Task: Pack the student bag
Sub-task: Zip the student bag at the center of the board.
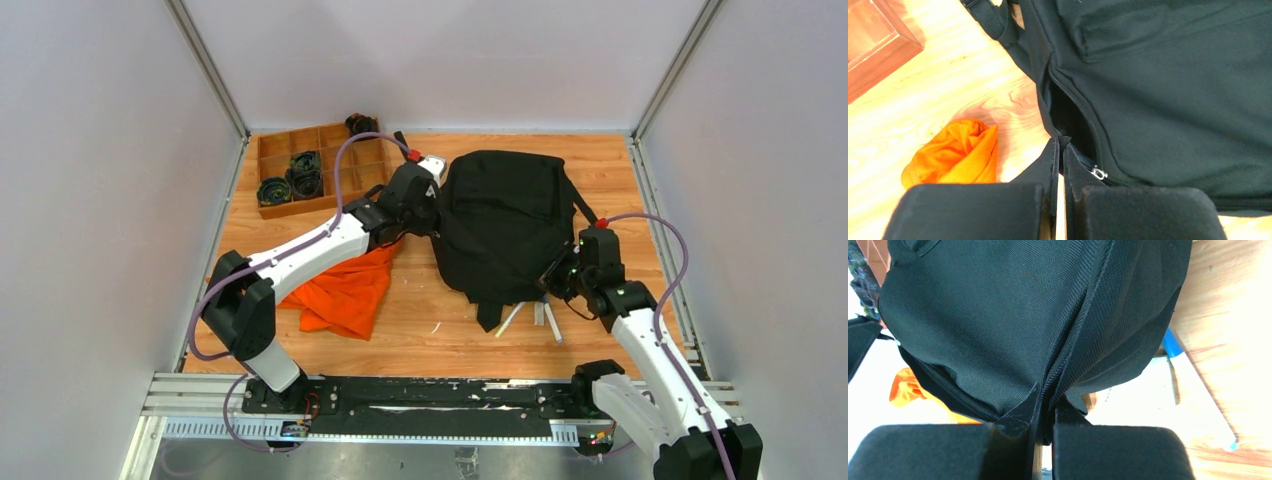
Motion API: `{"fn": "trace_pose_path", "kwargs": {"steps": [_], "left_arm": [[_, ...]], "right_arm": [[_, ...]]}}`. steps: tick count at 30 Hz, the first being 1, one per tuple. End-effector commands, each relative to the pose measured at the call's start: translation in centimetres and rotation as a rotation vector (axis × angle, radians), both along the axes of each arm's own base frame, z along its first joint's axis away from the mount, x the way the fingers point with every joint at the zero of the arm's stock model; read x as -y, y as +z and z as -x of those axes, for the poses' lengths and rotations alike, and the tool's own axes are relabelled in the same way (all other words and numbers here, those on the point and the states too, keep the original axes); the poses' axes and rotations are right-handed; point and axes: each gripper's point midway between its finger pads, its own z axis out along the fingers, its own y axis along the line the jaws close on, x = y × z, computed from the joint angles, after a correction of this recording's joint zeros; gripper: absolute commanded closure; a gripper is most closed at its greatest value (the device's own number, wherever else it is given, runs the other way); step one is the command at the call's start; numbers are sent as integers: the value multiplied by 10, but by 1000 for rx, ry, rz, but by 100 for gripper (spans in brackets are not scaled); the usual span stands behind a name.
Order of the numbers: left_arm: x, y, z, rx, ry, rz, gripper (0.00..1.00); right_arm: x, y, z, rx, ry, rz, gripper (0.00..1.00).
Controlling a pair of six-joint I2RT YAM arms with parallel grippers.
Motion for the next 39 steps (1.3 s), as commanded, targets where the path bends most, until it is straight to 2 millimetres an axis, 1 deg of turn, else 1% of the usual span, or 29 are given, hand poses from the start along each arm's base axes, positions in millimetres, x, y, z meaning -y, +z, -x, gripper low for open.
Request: {"fn": "trace_pose_path", "kwargs": {"steps": [1, 2, 3, 4, 5, 7, 8, 9, 10, 11, 13, 14, 19, 22, 24, 26, 28, 32, 34, 35, 37, 39], "left_arm": [[-18, -4, -38, 49, 93, 11, 100], [-14, -8, -37, 30, 80, 17, 100], [-8, -13, -34, 0, 55, 28, 100], [-3, -14, -30, -23, 35, 48, 100], [1, -16, -28, -36, 23, 65, 100], [3, -13, -25, -30, 16, 95, 100], [3, -8, -25, -19, 17, 105, 100], [3, -4, -25, -11, 14, 111, 100], [4, 1, -24, -7, 7, 118, 100], [5, 6, -23, -2, 0, 127, 100], [7, 11, -19, -2, -21, 143, 100], [7, 13, -17, -2, -27, 146, 100], [4, 11, -11, -11, -44, 137, 100], [0, 9, -10, -31, -37, 124, 100], [-1, 9, -9, -37, -45, 127, 100], [0, 6, -8, -52, -55, 139, 100], [2, 5, -8, -66, -62, 151, 100], [3, 5, -8, -78, -74, 160, 100], [4, 4, -9, -85, -80, 165, 100], [5, 3, -9, -89, -82, 167, 100], [4, 1, -10, -94, -76, 171, 100], [3, 2, -15, -89, -67, 168, 100]], "right_arm": [[26, -9, 5, 3, 28, 139, 100], [27, -4, 2, 27, 61, 163, 100], [23, 6, 0, 60, 115, 176, 100], [18, 17, -1, 82, 173, 179, 95], [14, 27, 0, 92, 227, 189, 79], [8, 48, 6, 104, 315, 235, 40], [8, 62, 6, 126, 348, 276, 30], [5, 70, 9, 138, 382, 307, 25], [-3, 77, 14, 156, 430, 333, 22], [-8, 83, 15, 181, 458, 368, 21], [-30, 93, 18, 252, 548, 436, 20], [-40, 94, 15, 286, 583, 491, 20], [-99, 79, 9, 371, 817, 707, 21], [-126, 69, -1, 400, 906, 804, 25], [-141, 66, -8, 441, 948, 853, 26], [-150, 59, -18, 473, 954, 880, 26], [-153, 50, -27, 471, 942, 913, 27], [-145, 26, -42, 399, 888, 1031, 29], [-144, 17, -46, 389, 875, 1058, 34], [-145, 13, -47, 385, 877, 1059, 42], [-145, 10, -46, 378, 885, 1053, 67], [-146, 10, -42, 379, 888, 1029, 97]]}}
